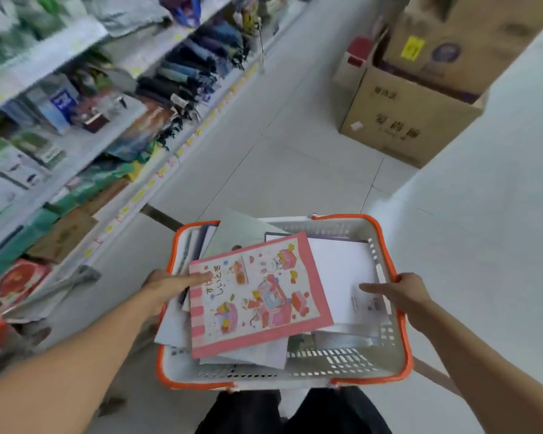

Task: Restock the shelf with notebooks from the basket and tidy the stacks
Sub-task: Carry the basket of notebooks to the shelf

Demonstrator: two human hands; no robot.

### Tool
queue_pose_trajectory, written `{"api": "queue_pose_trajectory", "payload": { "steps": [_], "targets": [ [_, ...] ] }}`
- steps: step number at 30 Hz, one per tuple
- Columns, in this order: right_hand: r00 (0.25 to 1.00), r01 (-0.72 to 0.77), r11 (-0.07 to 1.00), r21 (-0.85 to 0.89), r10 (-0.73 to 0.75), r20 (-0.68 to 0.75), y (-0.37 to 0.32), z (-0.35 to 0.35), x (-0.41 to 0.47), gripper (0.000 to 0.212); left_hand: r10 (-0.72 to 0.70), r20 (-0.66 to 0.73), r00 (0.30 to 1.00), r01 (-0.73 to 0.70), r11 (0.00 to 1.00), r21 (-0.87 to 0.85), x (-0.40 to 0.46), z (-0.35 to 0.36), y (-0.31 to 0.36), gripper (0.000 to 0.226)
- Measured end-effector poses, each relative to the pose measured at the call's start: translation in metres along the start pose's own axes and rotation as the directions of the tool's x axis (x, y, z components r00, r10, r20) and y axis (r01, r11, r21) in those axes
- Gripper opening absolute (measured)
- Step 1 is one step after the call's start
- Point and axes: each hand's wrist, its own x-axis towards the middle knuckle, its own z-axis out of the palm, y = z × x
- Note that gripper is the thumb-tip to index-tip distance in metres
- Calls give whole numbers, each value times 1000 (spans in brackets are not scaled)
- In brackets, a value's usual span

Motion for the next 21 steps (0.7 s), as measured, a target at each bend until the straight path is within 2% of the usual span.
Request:
{"api": "queue_pose_trajectory", "payload": {
  "steps": [5,10,21],
  "targets": [
    [1000,-3,1000,25,3,6,-98,-54,89,50,17,-30,999,-15,998,65,45,18,150,108],
    [999,13,1000,-16,-12,50,-202,-89,205,67,-21,-68,997,26,997,74,126,30,261,108],
    [987,86,986,-144,-65,147,-486,-126,399,54,-131,-172,976,113,987,-114,196,32,497,107]
  ]
}}
